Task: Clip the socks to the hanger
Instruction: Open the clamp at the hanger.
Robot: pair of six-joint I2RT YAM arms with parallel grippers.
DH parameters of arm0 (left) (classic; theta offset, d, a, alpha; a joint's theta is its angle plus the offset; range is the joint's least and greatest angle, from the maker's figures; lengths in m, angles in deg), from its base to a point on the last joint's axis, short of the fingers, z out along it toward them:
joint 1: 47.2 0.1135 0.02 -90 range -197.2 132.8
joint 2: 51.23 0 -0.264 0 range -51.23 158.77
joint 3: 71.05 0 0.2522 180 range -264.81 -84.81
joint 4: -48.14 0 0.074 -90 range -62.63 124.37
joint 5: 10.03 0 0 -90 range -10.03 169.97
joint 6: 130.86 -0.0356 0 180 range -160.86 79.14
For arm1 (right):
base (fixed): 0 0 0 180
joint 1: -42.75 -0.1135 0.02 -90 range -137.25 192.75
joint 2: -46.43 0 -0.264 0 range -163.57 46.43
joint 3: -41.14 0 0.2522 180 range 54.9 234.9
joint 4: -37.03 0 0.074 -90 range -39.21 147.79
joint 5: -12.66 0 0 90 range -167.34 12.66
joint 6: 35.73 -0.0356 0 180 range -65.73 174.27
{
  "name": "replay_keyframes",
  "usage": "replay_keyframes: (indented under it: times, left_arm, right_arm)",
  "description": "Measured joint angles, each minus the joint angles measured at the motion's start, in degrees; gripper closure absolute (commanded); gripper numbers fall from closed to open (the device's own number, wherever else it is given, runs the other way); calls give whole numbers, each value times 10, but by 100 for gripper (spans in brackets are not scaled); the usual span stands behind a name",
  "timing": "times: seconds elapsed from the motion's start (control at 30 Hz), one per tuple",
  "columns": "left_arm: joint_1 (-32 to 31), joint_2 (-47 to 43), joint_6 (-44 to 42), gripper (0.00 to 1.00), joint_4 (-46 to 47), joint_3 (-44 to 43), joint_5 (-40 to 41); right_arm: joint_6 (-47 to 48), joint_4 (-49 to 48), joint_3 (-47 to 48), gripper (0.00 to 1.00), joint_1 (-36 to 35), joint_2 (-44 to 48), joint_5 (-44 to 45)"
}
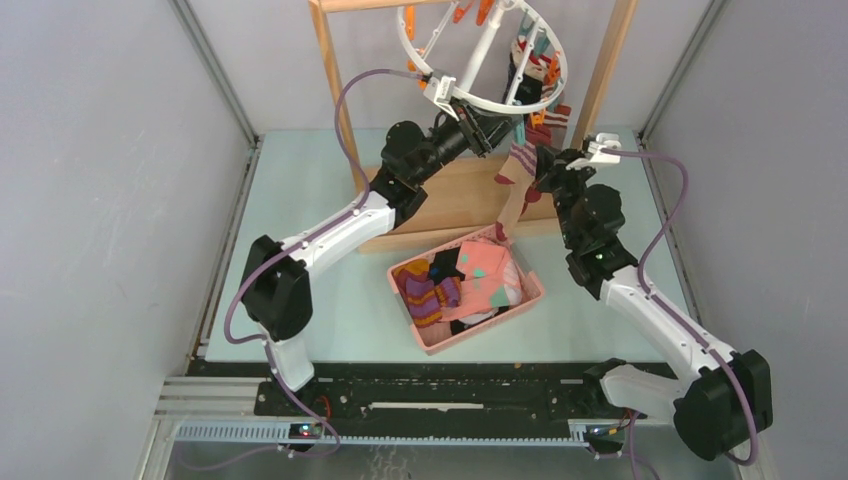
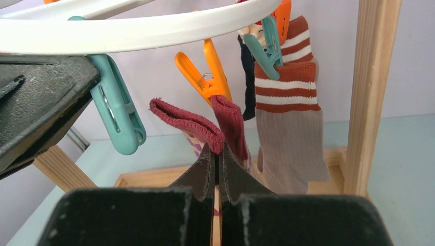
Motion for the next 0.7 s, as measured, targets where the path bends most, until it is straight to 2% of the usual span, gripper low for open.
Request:
replay_keyframes:
  times: [0.47, 0.7]
  left_arm:
    - [0, 0, 0, 97, 0, 0, 0]
    - [1, 0, 1, 99, 1, 0, -1]
  right_arm:
    - [3, 49, -40, 100, 6, 82, -46]
    - [13, 79, -65, 100, 24, 133, -127]
